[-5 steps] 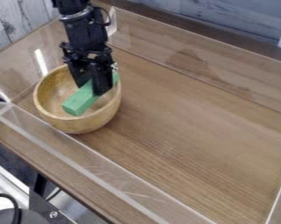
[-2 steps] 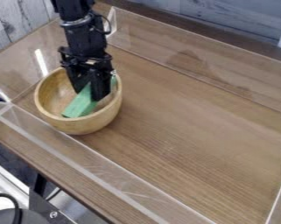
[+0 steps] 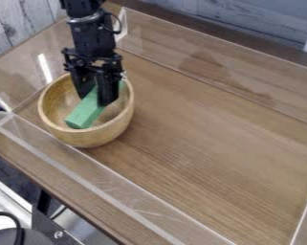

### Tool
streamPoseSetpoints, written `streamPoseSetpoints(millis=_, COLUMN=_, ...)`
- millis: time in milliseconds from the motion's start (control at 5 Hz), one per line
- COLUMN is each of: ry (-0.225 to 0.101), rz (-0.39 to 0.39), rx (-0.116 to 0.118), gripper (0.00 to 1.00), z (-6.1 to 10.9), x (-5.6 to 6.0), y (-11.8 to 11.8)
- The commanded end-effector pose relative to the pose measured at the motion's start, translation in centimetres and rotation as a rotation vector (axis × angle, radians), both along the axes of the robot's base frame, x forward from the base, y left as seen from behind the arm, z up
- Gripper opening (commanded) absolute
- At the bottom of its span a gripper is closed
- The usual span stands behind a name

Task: Put the green block in the brown bowl

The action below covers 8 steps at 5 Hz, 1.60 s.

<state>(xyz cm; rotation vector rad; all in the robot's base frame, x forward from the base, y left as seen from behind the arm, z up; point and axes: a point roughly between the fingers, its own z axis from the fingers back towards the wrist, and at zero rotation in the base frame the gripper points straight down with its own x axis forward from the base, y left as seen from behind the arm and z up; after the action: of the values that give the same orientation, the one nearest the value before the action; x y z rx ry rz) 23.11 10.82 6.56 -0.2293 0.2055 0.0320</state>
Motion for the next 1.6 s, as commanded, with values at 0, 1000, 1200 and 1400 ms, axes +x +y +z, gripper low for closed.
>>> streamPoseSetpoints(millis=0, ry=-0.020, rz=0.006, rx=0.033, gripper=0.00, z=1.0, x=0.8, y=0.7)
streamPoseSetpoints(millis=1000, ry=0.058, rz=0.032, rx=0.060, gripper=1.00, z=-0.5, x=2.3, y=0.3)
streamPoseSetpoints(millis=1200, ry=0.036, rz=0.034, rx=0.064, gripper=1.00, z=0.0, x=3.0, y=-0.1)
streamPoseSetpoints(millis=1400, ry=-0.031, rz=0.028, rx=0.052, gripper=1.00, z=1.3, x=3.4, y=0.3)
